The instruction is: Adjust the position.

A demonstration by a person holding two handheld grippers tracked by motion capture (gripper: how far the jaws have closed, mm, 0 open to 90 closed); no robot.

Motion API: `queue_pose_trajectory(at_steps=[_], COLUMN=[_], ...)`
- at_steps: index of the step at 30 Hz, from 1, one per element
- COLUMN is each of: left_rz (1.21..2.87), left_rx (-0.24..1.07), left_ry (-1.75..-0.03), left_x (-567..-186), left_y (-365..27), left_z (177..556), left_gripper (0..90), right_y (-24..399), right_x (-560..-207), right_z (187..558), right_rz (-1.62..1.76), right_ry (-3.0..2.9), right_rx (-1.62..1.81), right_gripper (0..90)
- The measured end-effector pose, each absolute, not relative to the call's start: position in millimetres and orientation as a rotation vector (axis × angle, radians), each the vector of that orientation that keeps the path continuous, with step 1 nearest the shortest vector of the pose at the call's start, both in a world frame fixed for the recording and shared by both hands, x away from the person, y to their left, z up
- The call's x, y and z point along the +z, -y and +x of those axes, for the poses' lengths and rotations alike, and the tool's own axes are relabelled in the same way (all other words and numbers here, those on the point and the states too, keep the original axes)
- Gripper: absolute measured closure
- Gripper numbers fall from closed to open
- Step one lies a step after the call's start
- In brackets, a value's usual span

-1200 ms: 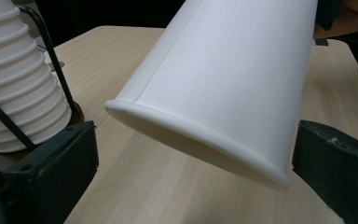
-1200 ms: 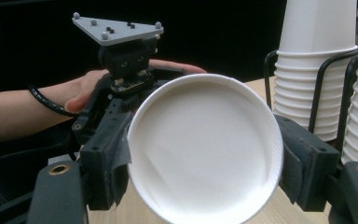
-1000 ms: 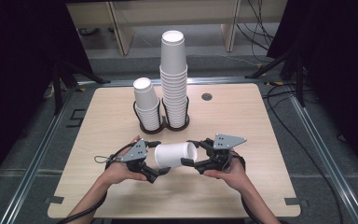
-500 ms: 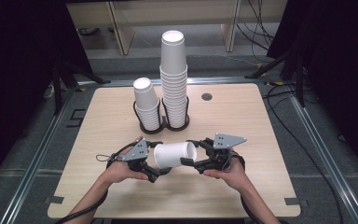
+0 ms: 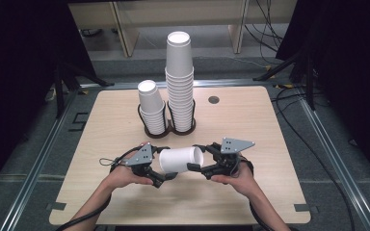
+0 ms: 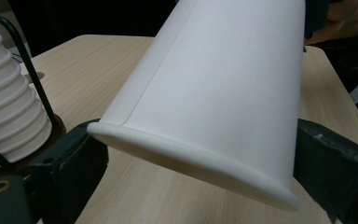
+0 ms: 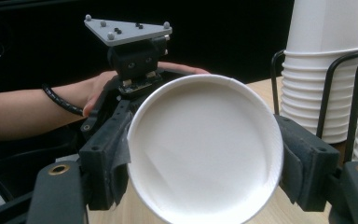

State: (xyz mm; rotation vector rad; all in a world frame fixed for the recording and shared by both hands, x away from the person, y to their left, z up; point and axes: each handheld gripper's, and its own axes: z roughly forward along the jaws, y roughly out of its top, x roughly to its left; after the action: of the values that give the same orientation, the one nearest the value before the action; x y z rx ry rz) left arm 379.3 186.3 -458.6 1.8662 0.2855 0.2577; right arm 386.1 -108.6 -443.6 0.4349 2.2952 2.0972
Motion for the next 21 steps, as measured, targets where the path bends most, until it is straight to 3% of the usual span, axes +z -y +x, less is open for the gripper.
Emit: queue_pose_trajectory(at_steps=[21], left_rz=[1.908], left_rx=[0.314], left_ry=[-0.252], left_x=[-450.7], left_y=[-190.7], left_z=[377.5], left_gripper=[14.1], right_y=[108.4], right_x=[-443.6], right_z=[389.2], right_rz=[0.402], right_ry=[-2.277], right_rx=[2.085], right_gripper=[27.0])
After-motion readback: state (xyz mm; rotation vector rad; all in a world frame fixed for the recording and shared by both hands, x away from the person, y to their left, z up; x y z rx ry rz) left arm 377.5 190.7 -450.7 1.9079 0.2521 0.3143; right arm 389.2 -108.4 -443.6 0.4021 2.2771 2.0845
